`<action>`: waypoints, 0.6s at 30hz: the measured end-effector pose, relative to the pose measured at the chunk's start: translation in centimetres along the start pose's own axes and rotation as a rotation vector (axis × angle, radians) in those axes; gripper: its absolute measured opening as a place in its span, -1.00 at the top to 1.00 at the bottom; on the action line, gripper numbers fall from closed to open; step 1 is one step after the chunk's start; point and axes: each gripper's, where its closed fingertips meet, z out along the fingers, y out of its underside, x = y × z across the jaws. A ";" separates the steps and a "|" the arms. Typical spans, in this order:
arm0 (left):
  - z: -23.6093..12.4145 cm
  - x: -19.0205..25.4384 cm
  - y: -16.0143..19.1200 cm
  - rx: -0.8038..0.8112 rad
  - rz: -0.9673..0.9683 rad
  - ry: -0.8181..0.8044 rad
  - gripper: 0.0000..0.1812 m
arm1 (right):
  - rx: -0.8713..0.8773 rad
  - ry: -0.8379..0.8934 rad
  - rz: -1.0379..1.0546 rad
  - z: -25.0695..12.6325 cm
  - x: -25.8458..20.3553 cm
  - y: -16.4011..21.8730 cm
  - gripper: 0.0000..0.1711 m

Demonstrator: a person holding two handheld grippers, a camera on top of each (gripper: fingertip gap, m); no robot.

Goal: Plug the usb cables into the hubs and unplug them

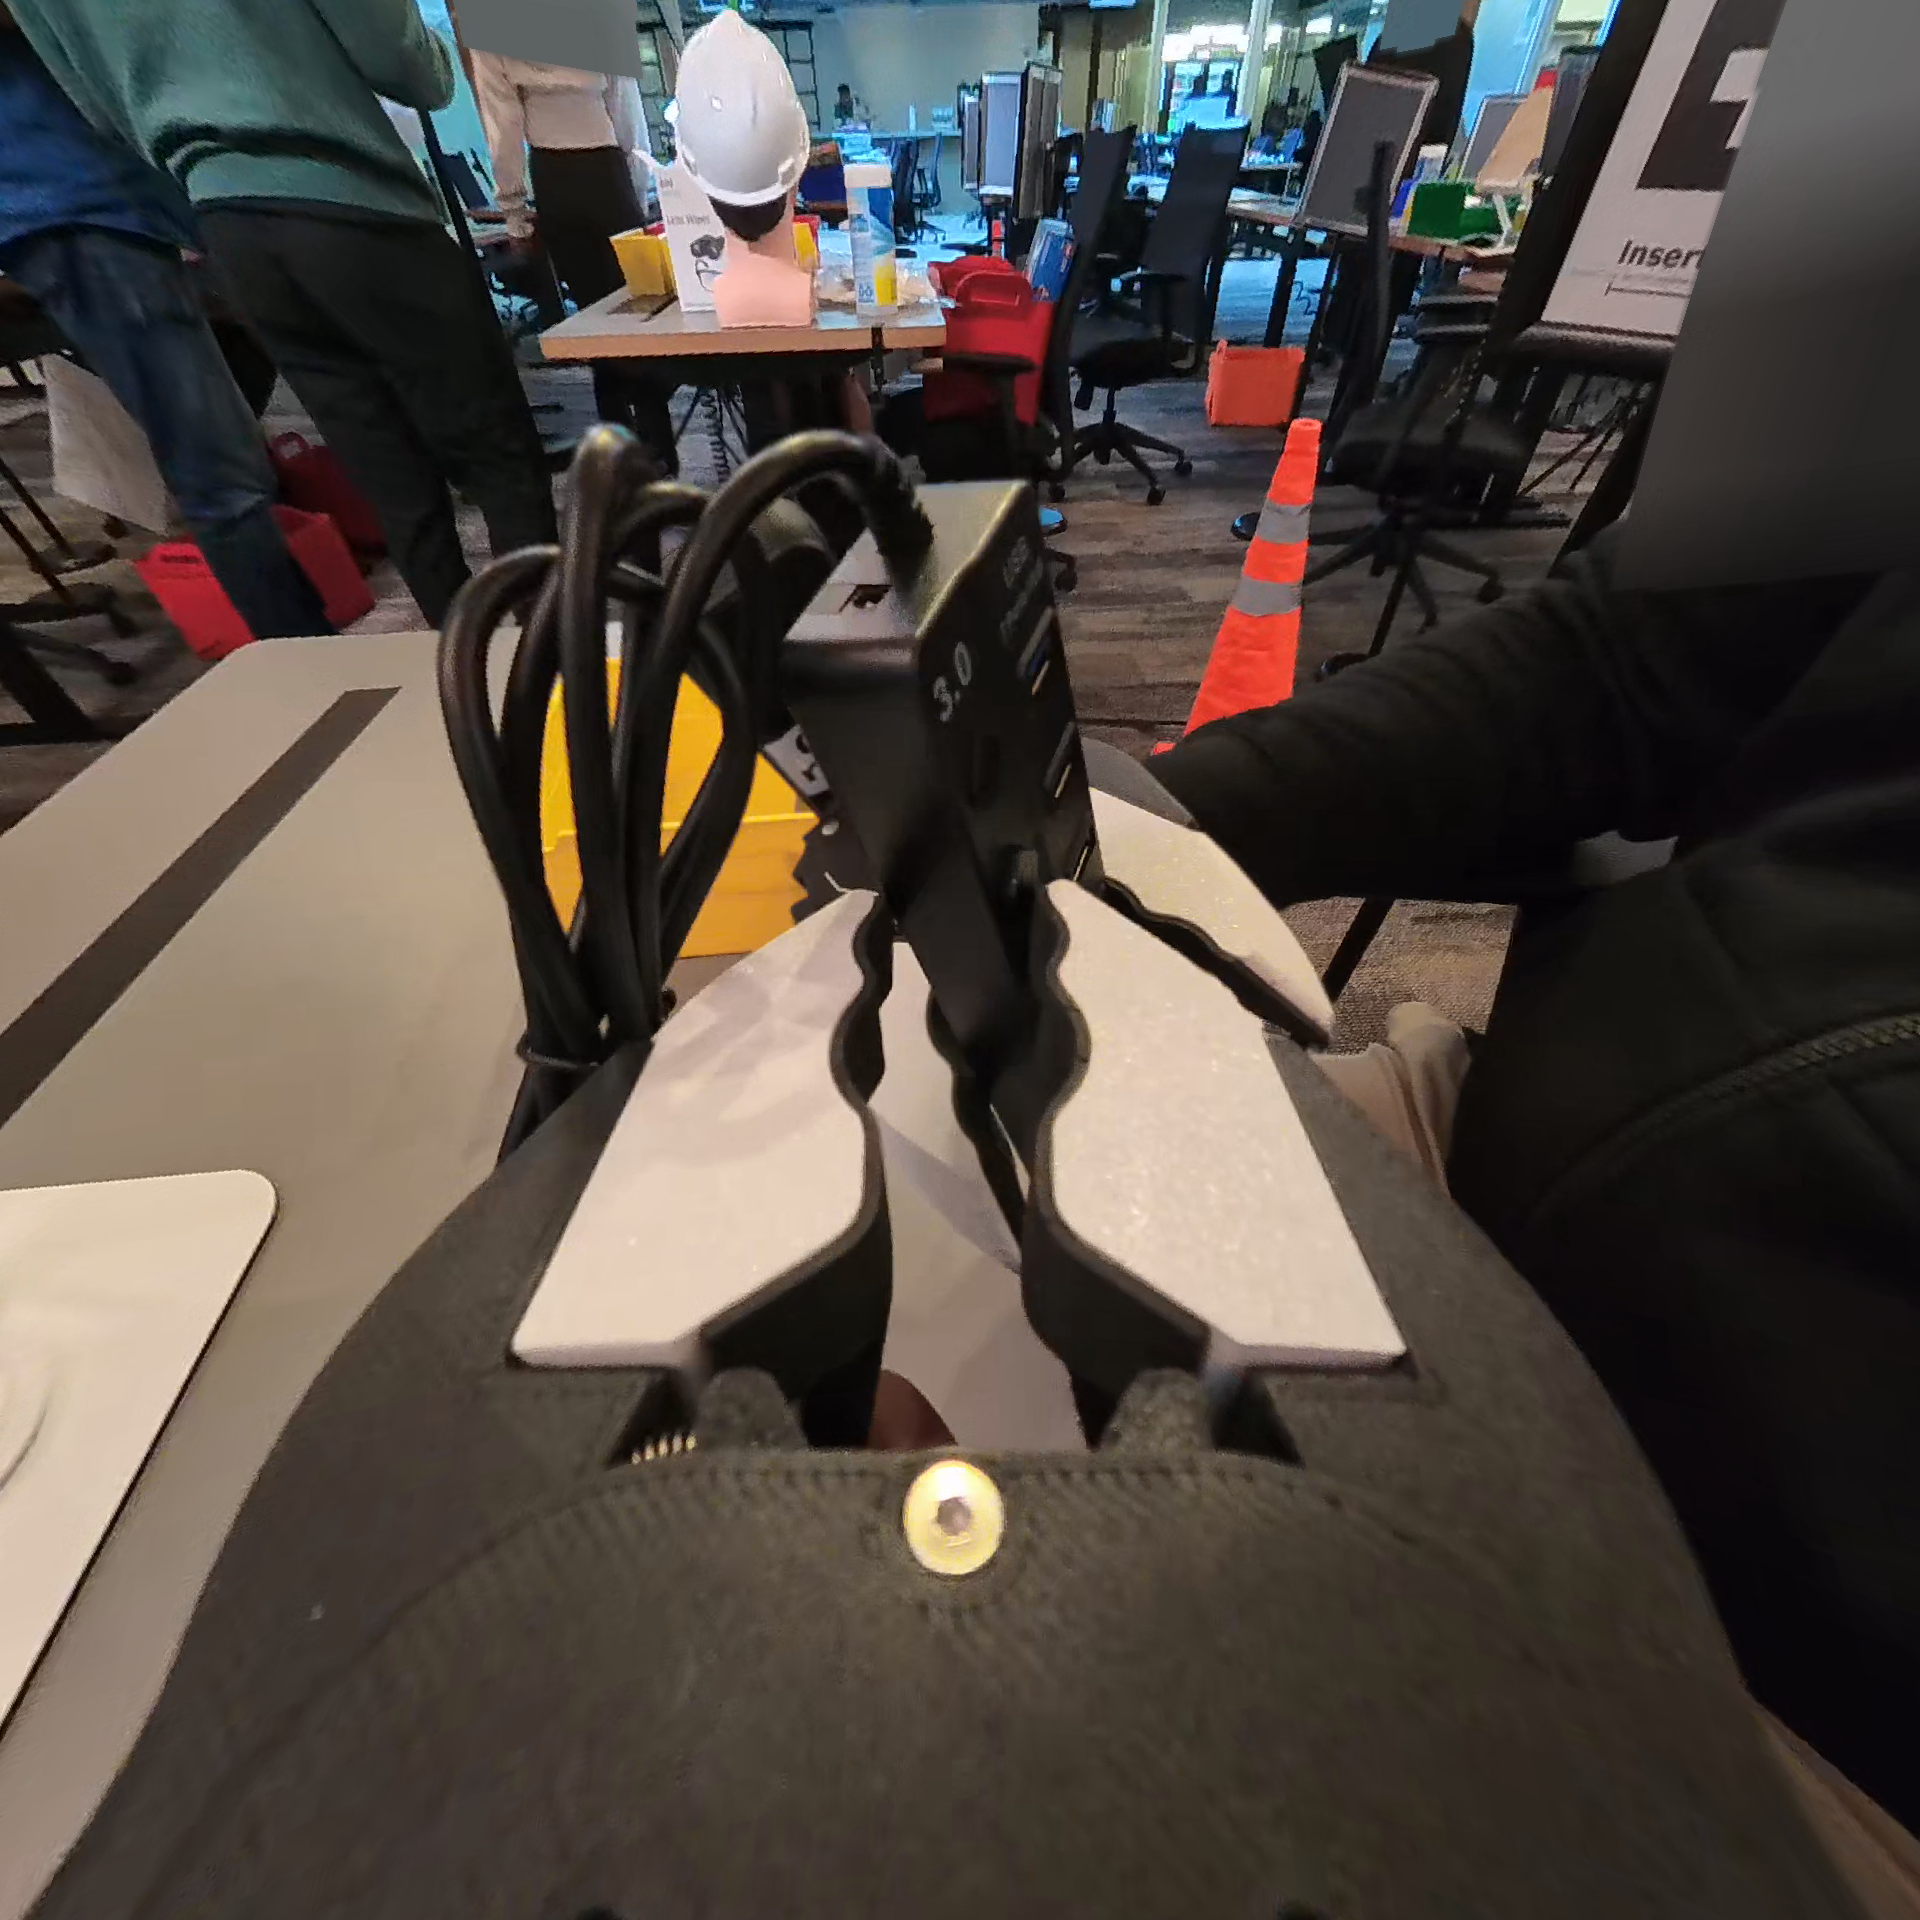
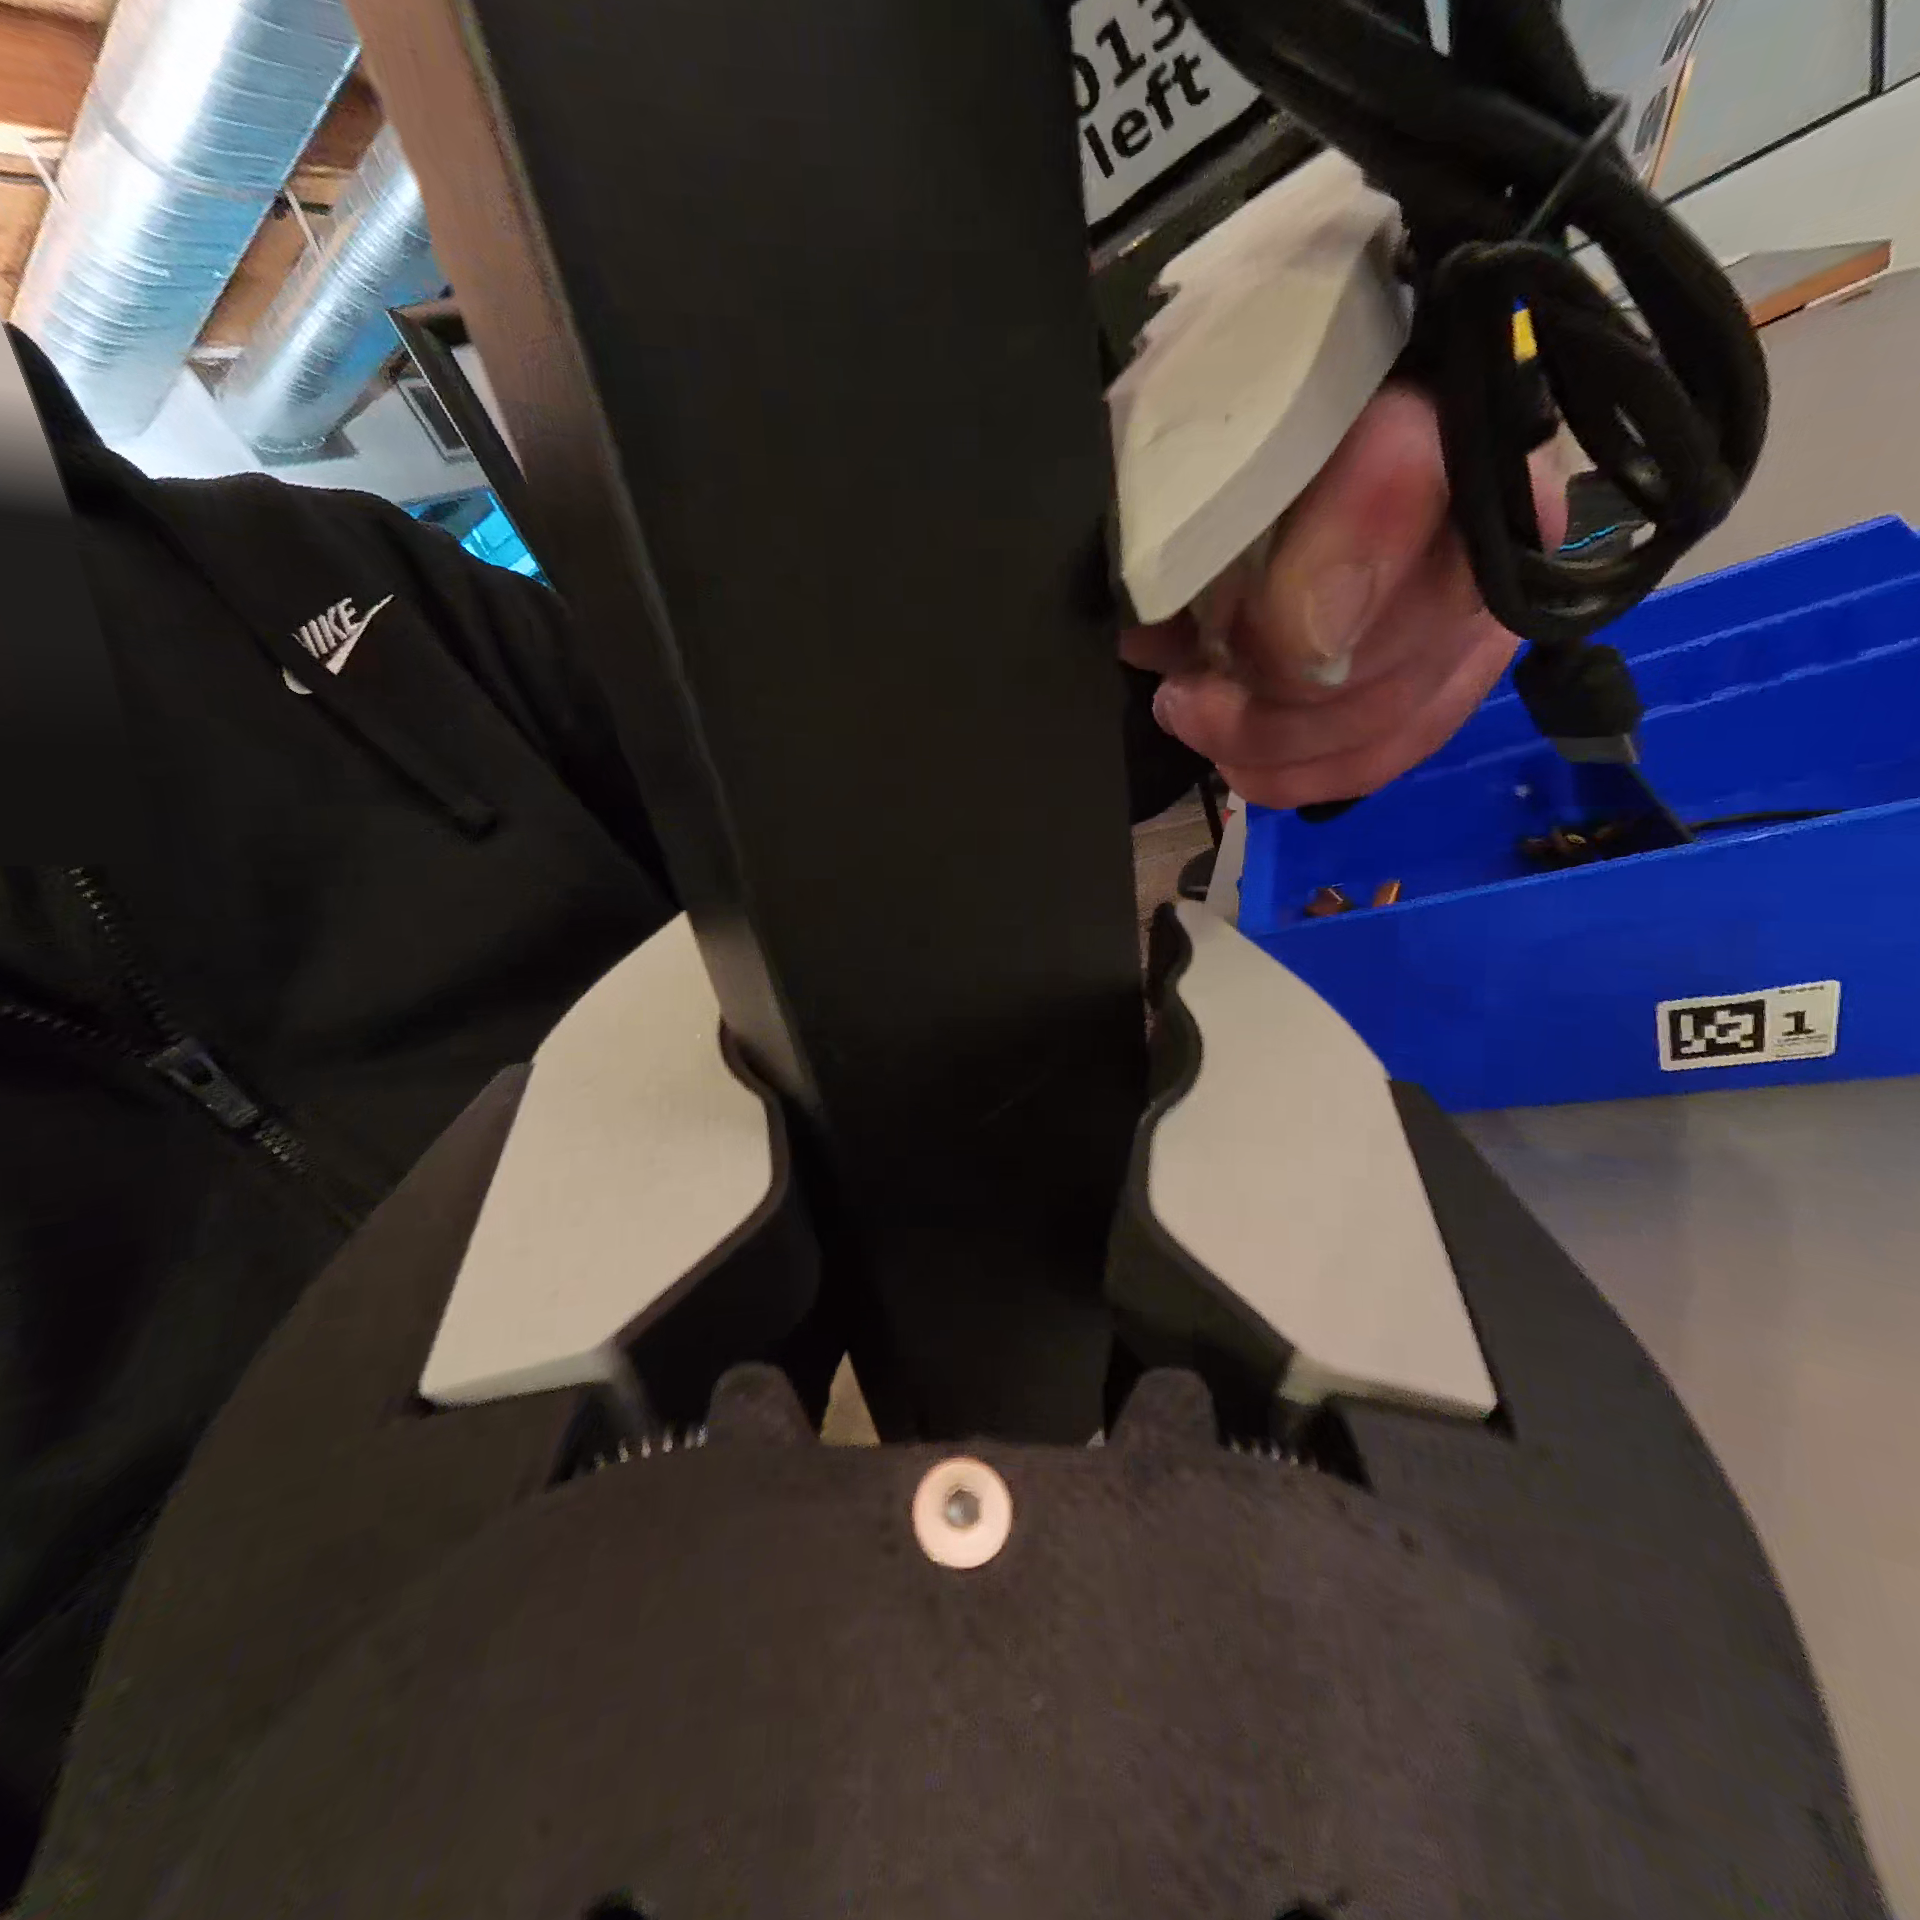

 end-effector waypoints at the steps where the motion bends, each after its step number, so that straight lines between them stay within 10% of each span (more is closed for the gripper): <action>1: 0.0 -0.1 0.2 -0.006 -0.009 0.003 0.72 | -0.006 0.008 0.000 0.0 0.1 0.1 0.19; 18: 2.0 -3.3 1.3 -0.075 -0.098 -0.296 0.05 | -0.238 0.951 -0.272 -5.4 8.7 0.5 0.22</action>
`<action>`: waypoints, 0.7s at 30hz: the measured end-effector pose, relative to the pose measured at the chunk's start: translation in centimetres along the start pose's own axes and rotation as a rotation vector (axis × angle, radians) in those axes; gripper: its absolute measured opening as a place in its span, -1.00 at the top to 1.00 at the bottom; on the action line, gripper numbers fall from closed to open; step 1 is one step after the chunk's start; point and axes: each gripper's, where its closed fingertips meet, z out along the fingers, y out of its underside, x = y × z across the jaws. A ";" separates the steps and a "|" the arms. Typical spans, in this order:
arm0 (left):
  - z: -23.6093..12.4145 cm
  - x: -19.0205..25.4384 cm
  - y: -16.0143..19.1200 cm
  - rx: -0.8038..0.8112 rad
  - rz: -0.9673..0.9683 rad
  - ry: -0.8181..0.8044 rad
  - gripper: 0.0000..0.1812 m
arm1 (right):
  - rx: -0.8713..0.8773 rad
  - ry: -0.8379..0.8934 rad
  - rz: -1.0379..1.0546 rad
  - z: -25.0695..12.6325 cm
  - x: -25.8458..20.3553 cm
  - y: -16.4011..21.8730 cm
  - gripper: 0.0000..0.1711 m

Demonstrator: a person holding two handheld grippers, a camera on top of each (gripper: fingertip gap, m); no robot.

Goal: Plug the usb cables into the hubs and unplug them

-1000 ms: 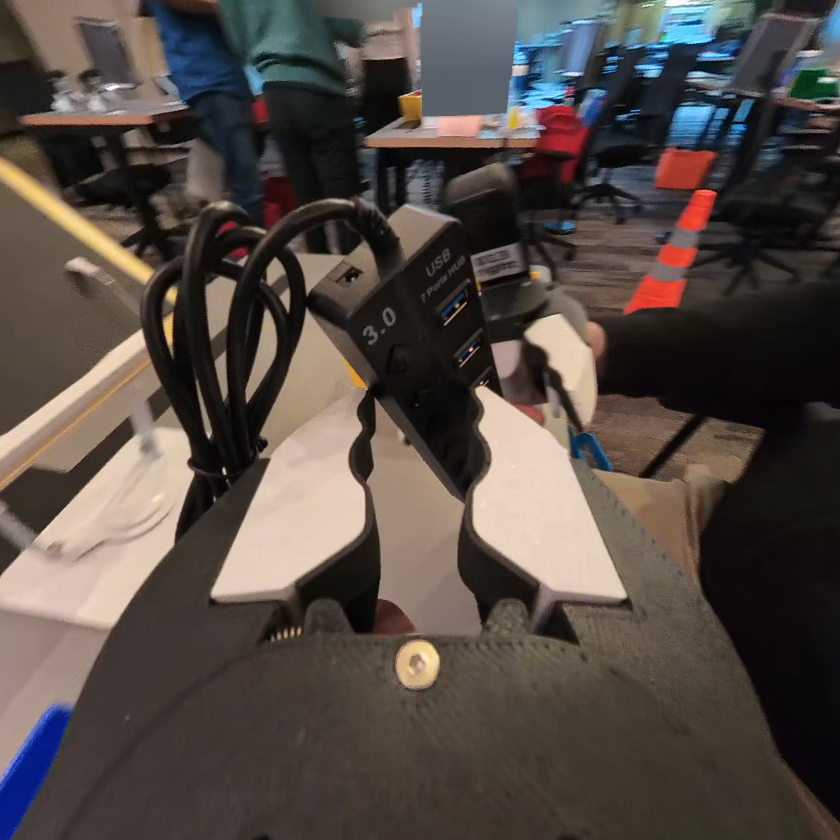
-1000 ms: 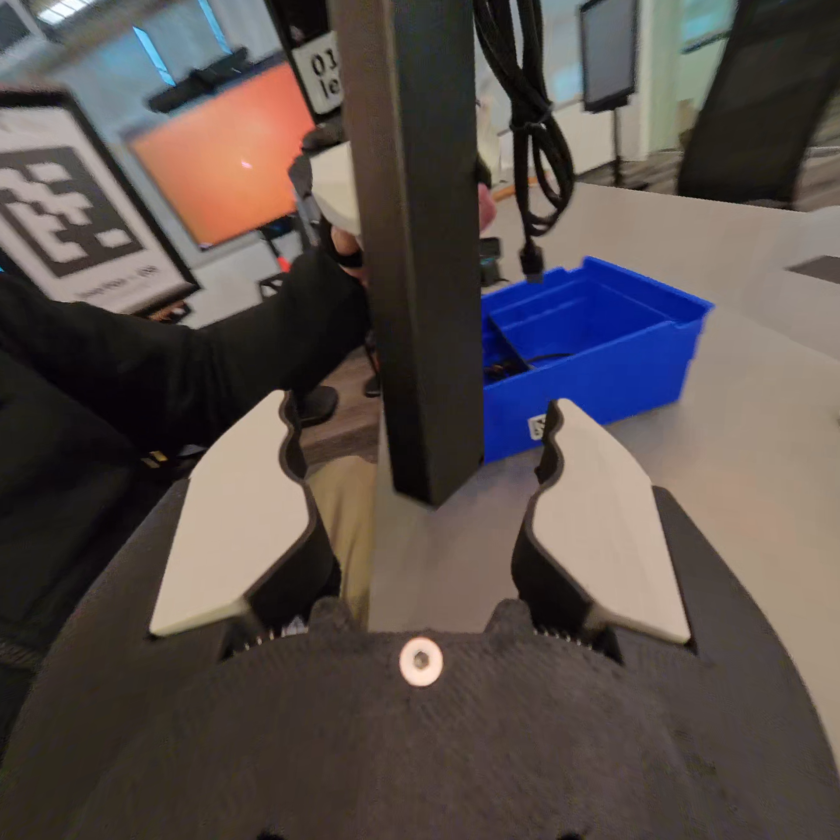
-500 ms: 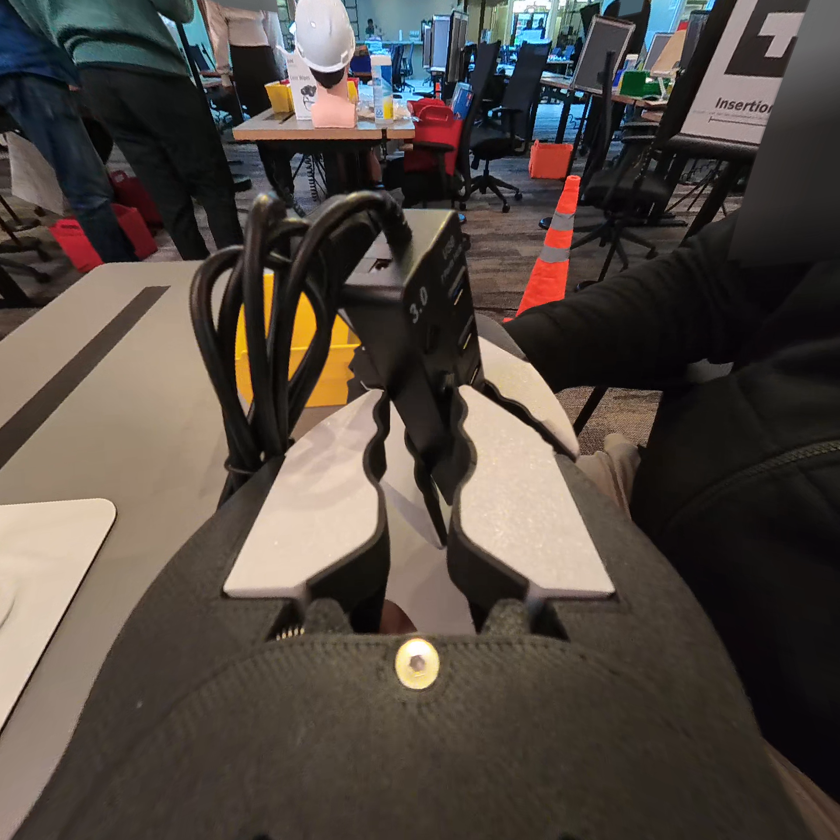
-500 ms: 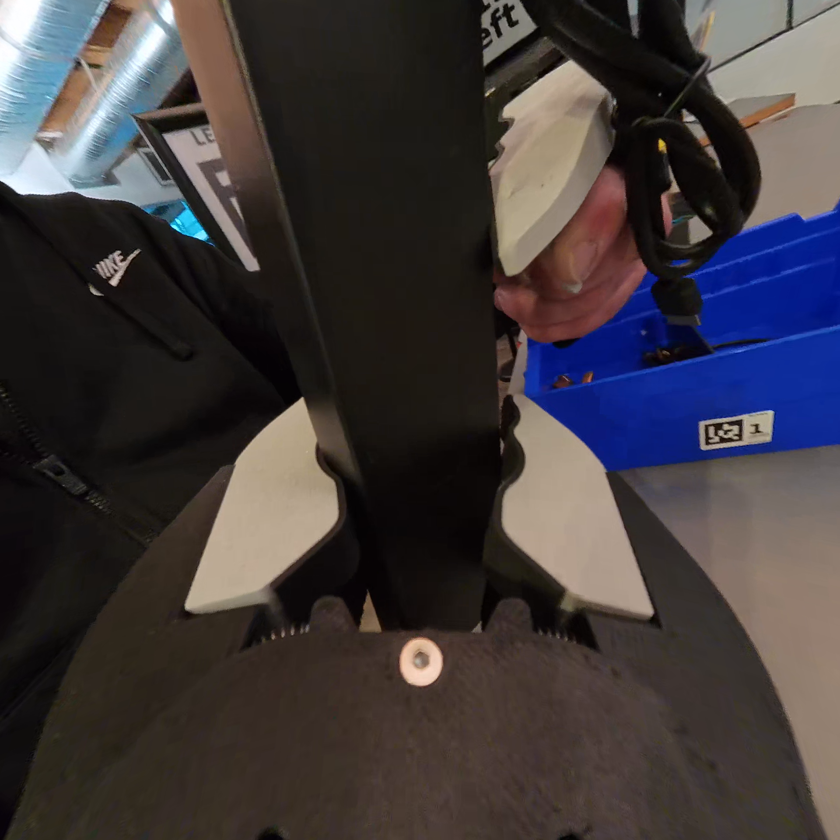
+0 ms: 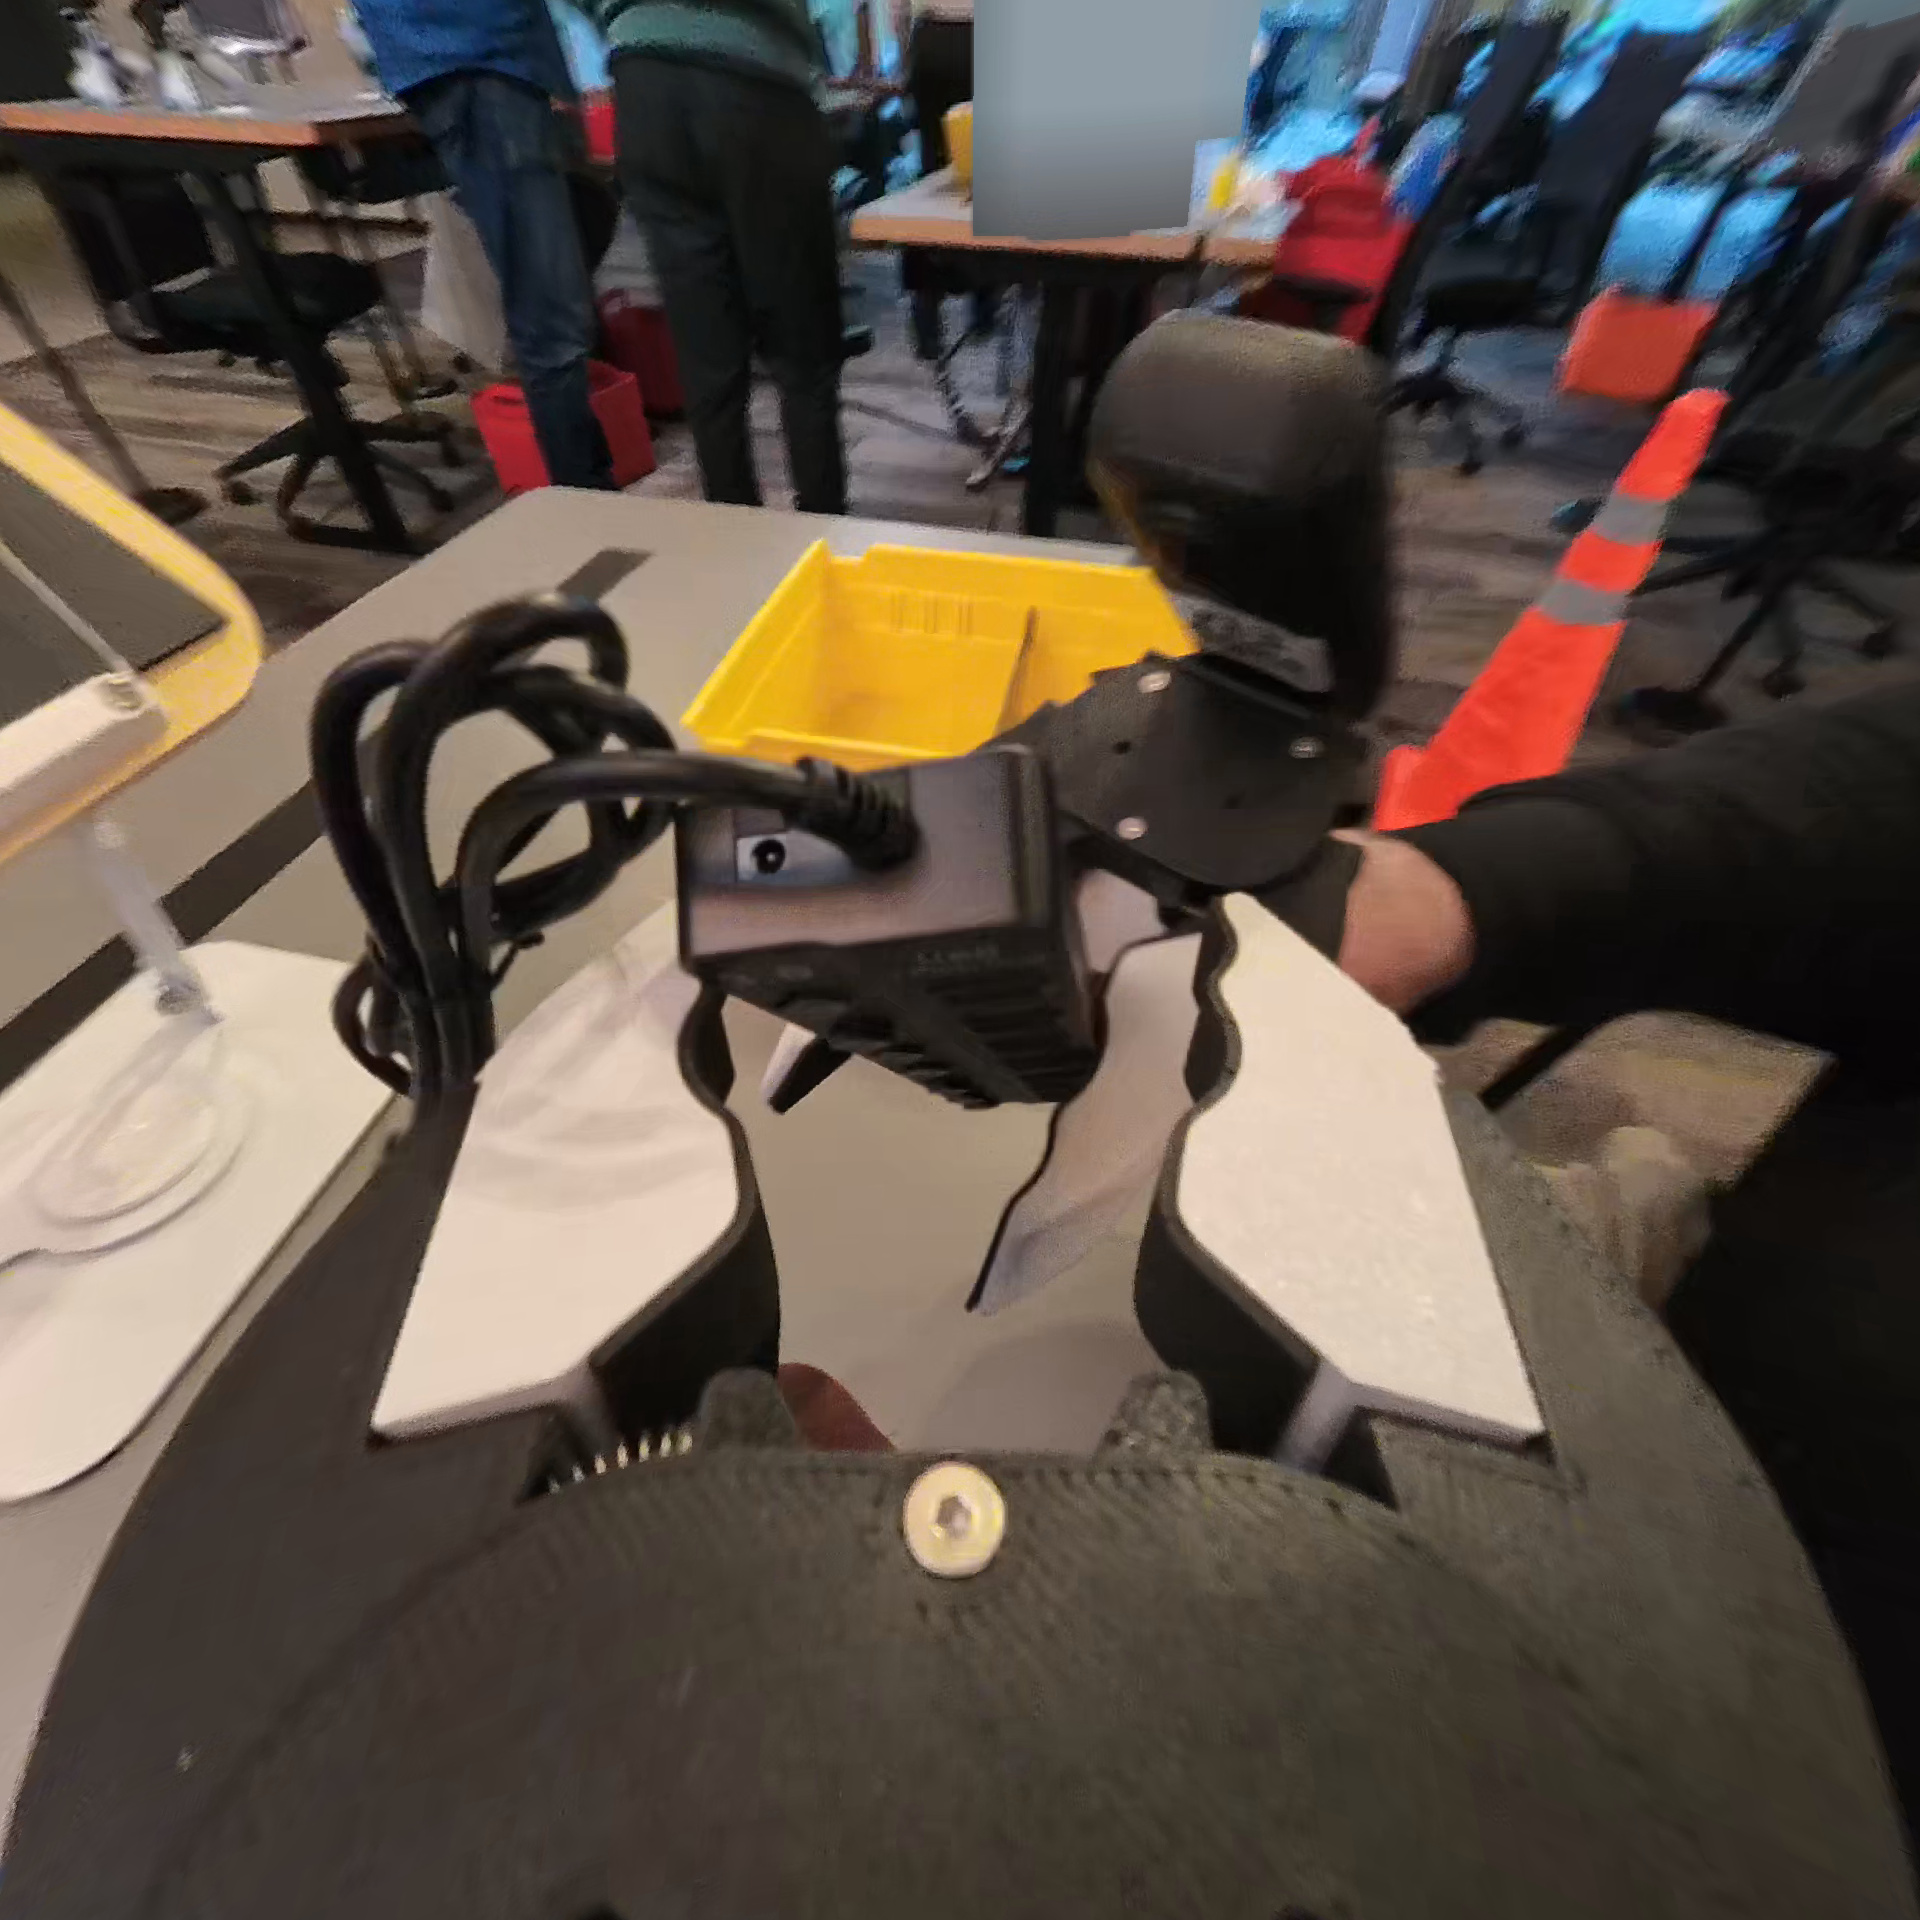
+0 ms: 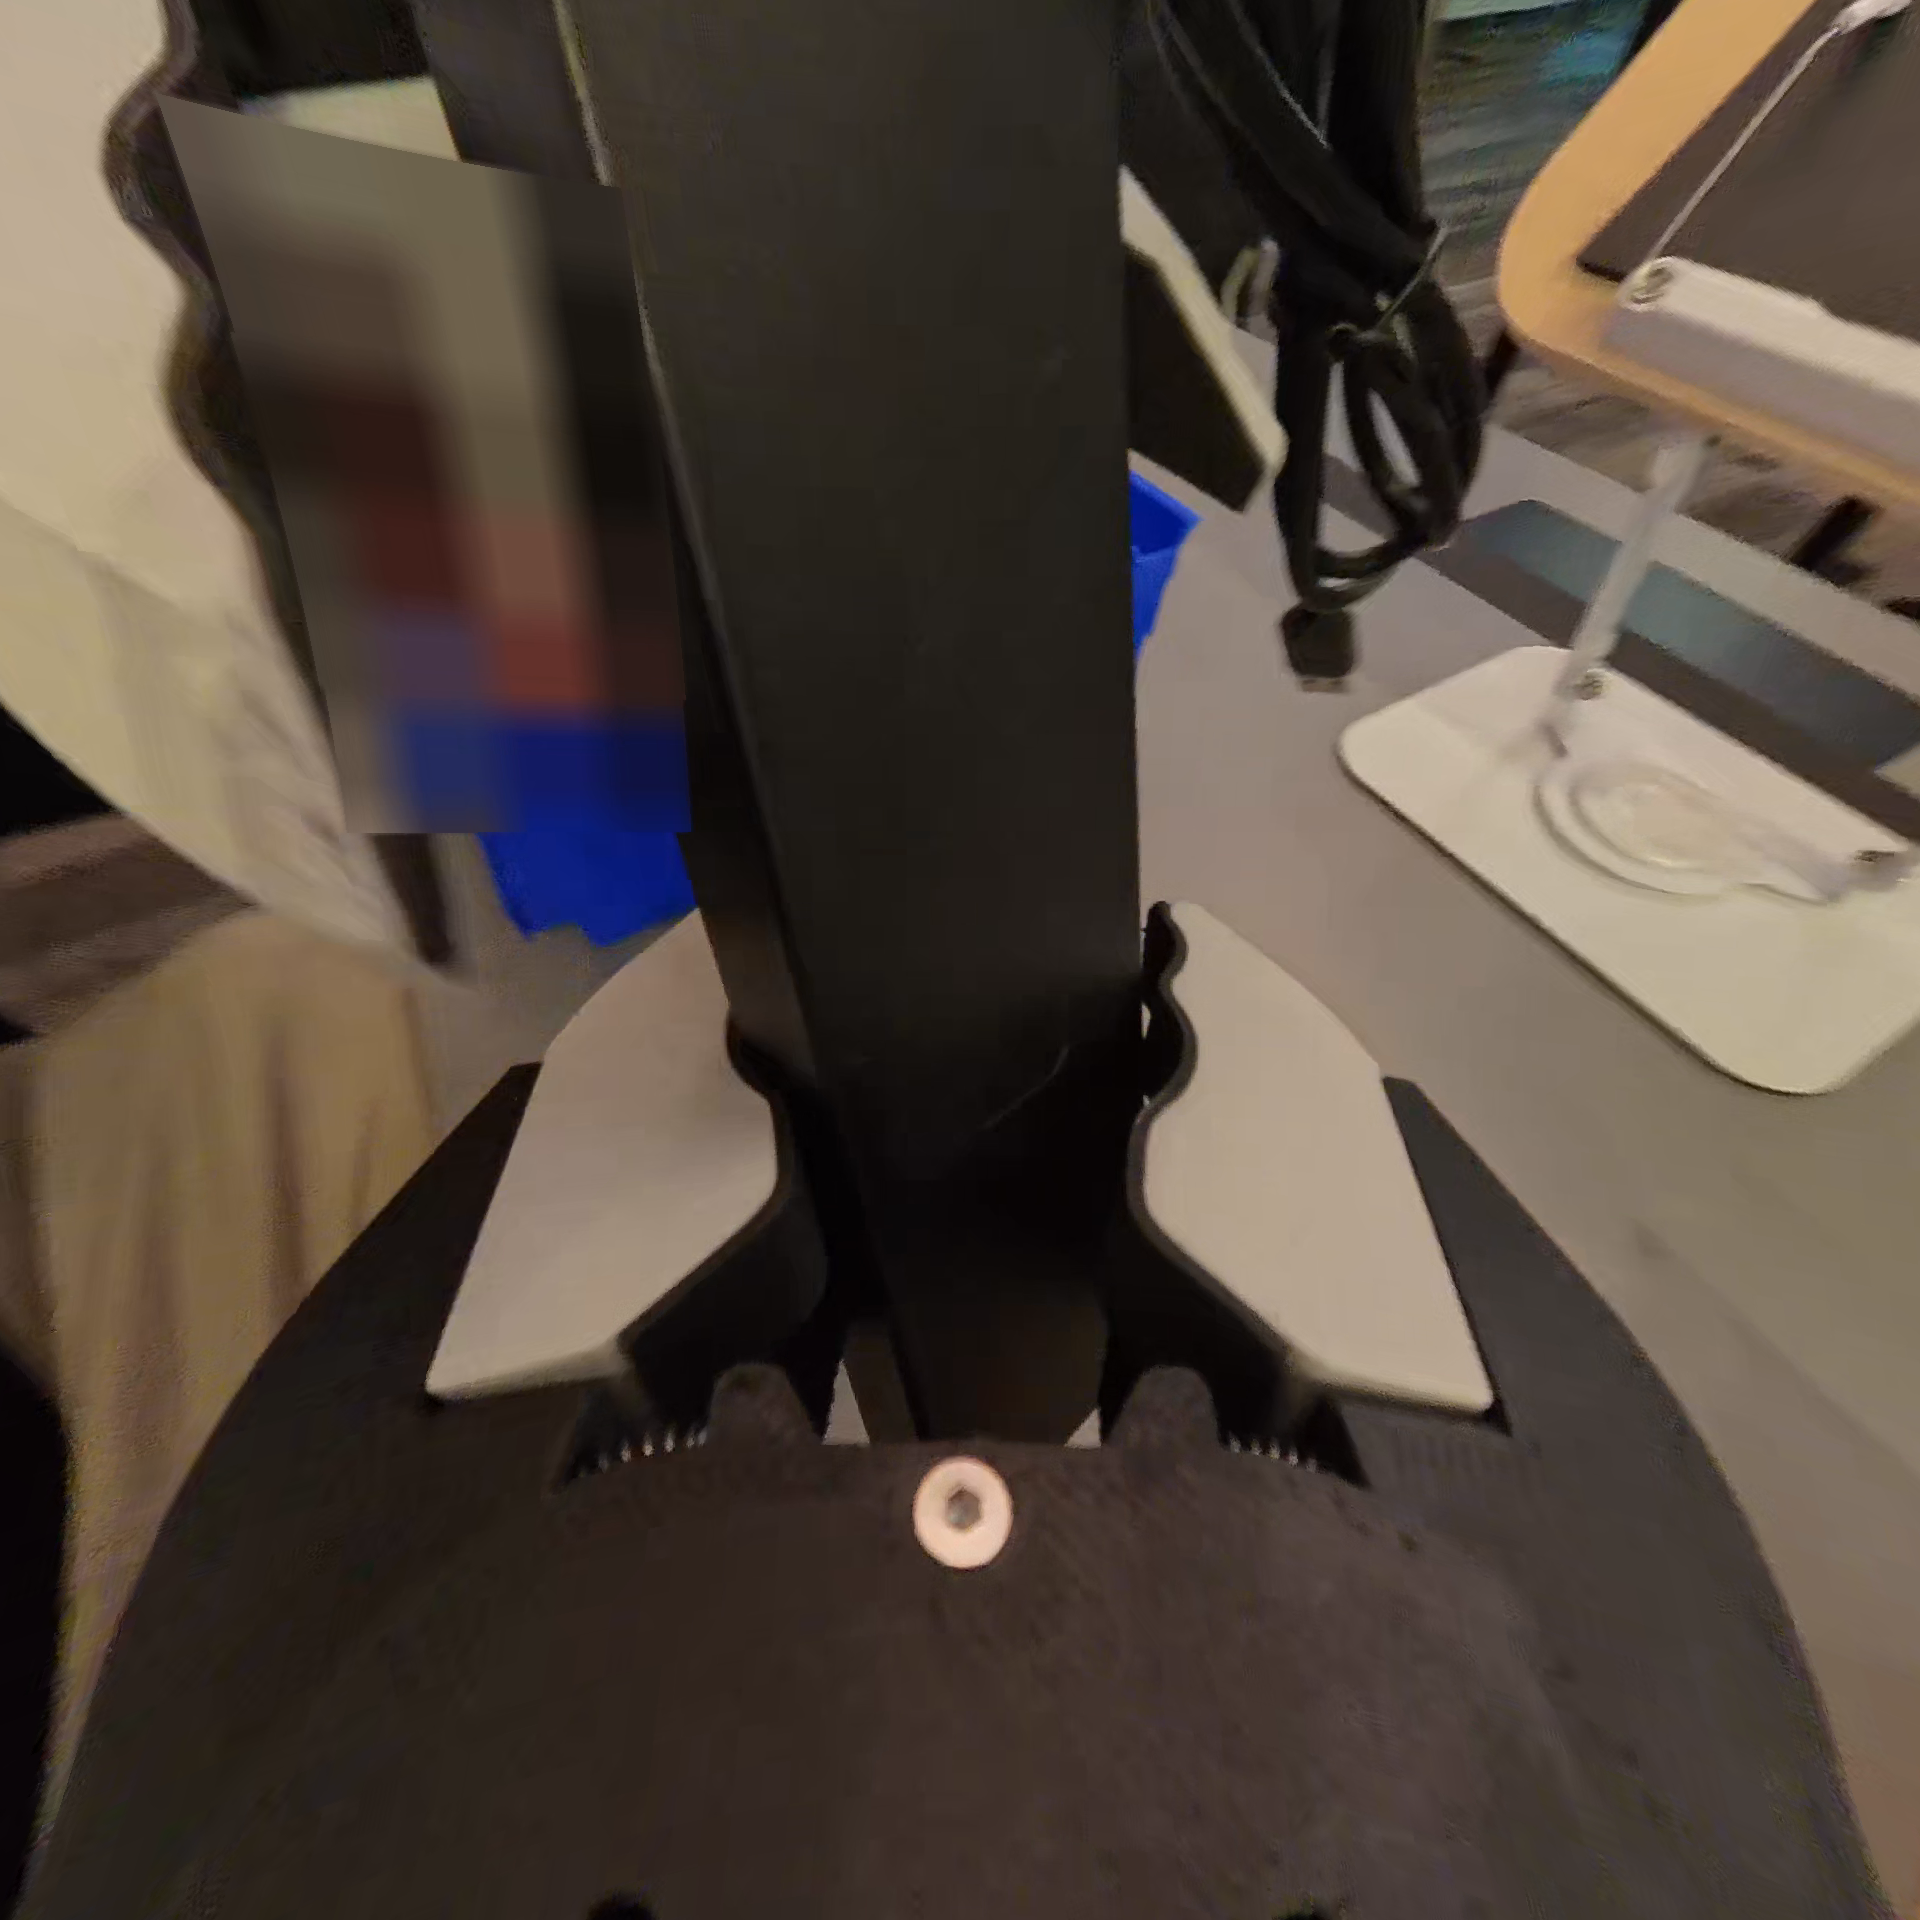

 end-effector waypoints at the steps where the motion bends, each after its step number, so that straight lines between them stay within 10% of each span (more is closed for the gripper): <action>1: 0.4 -0.2 0.2 -0.014 0.022 -0.037 0.09 | -0.013 0.042 -0.031 0.1 0.2 0.2 0.22; 3: 0.3 0.1 0.1 0.003 0.024 -0.019 0.32 | -0.034 0.043 -0.075 0.5 -0.4 0.6 0.22; 21: -0.8 3.3 -0.4 0.107 0.039 0.222 0.37 | 0.052 -0.331 -0.072 0.2 -5.8 -0.2 0.20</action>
